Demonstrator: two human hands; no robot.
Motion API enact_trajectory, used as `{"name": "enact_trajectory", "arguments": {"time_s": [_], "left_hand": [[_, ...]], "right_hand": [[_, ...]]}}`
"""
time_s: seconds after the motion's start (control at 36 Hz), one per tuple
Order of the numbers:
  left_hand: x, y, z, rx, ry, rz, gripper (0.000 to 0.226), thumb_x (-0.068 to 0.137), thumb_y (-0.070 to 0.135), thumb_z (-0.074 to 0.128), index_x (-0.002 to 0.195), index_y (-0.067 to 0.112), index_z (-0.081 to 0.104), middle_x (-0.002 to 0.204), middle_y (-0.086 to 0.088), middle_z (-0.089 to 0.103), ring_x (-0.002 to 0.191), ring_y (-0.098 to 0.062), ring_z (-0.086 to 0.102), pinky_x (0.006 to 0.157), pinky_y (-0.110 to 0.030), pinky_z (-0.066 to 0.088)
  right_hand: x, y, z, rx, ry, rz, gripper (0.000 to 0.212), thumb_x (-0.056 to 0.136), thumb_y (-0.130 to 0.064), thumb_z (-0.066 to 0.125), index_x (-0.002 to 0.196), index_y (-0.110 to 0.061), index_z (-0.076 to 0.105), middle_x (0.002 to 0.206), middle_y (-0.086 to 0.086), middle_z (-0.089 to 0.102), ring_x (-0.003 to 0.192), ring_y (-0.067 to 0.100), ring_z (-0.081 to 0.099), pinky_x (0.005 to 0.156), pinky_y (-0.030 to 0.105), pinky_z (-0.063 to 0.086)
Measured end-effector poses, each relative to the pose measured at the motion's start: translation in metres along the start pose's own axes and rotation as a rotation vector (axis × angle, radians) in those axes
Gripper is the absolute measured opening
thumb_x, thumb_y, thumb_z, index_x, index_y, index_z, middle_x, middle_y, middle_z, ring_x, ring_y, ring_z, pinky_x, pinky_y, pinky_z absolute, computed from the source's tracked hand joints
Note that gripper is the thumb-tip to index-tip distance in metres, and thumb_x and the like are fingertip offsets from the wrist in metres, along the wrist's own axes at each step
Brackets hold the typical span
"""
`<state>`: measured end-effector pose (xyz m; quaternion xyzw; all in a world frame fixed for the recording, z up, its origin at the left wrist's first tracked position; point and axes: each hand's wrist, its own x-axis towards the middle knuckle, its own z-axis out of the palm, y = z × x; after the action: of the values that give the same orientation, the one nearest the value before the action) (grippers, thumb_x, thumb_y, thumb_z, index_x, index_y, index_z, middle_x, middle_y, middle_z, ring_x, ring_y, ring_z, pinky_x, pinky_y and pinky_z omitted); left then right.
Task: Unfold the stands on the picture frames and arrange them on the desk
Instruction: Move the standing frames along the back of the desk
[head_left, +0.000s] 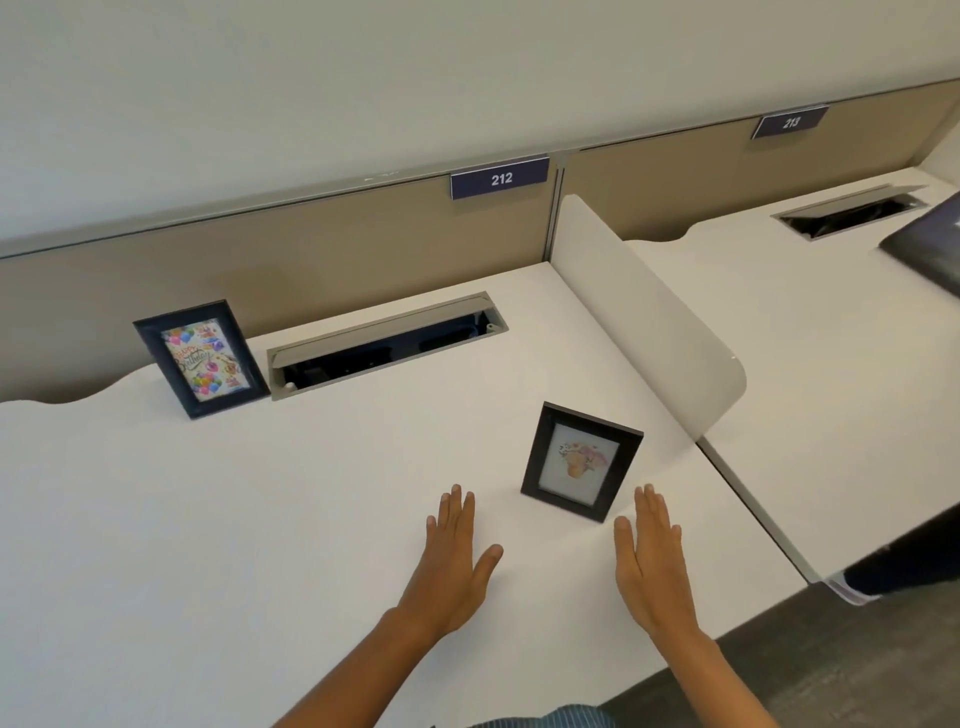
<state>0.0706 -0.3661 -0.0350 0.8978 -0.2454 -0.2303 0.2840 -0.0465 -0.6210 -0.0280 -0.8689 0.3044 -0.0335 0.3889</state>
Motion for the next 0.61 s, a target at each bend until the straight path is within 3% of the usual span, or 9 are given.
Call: {"name": "enact_trajectory", "arguments": {"time_s": [0.11,0.19,0.31,0.44,0.61], "left_hand": [[0.016,0.011,0.000,-0.161,-0.040,-0.084,0.079,0.109,0.057,0.036,0.167,0.031,-0.011,0.174,0.009,-0.021,0.162,-0.022,-0.017,0.129,-0.042,-0.002],[0.027,0.019,-0.002,-0.298,-0.067,-0.173,0.080,0.106,0.062,0.039,0.167,0.037,-0.006,0.178,0.006,-0.004,0.164,-0.027,-0.002,0.130,-0.049,0.009],[0.041,0.033,-0.010,-0.390,-0.052,-0.181,0.072,0.108,0.054,0.043,0.168,0.032,0.011,0.173,0.000,0.031,0.158,-0.024,0.033,0.125,-0.038,0.026],[0.055,0.053,-0.021,-0.522,-0.014,-0.184,0.059,0.110,0.051,0.041,0.164,0.029,0.030,0.166,-0.001,0.043,0.151,-0.018,0.042,0.111,-0.025,0.033],[0.072,0.076,-0.033,-0.556,0.019,-0.140,0.055,0.112,0.048,0.036,0.162,0.027,0.035,0.165,0.002,0.044,0.150,-0.017,0.043,0.117,-0.028,0.034]], "right_hand": [[0.015,-0.006,-0.012,0.294,-0.063,0.084,0.070,0.110,-0.056,0.028,0.173,-0.029,0.016,0.180,-0.003,0.025,0.166,0.016,0.019,0.137,0.041,0.007],[0.028,-0.013,-0.019,0.463,-0.117,0.159,0.074,0.105,-0.066,0.023,0.173,-0.036,0.017,0.170,-0.001,0.046,0.162,0.023,0.031,0.132,0.046,0.019],[0.049,-0.015,-0.024,0.641,-0.141,0.215,0.080,0.102,-0.073,0.020,0.169,-0.032,0.032,0.143,0.007,0.069,0.146,0.029,0.053,0.129,0.057,0.029],[0.067,-0.017,-0.028,0.789,-0.193,0.225,0.083,0.101,-0.082,0.024,0.157,-0.028,0.054,0.132,0.006,0.077,0.129,0.027,0.066,0.122,0.056,0.040],[0.072,-0.035,-0.036,0.848,-0.240,0.258,0.088,0.095,-0.086,0.026,0.143,-0.027,0.069,0.137,0.000,0.078,0.131,0.026,0.068,0.118,0.056,0.044]]}}
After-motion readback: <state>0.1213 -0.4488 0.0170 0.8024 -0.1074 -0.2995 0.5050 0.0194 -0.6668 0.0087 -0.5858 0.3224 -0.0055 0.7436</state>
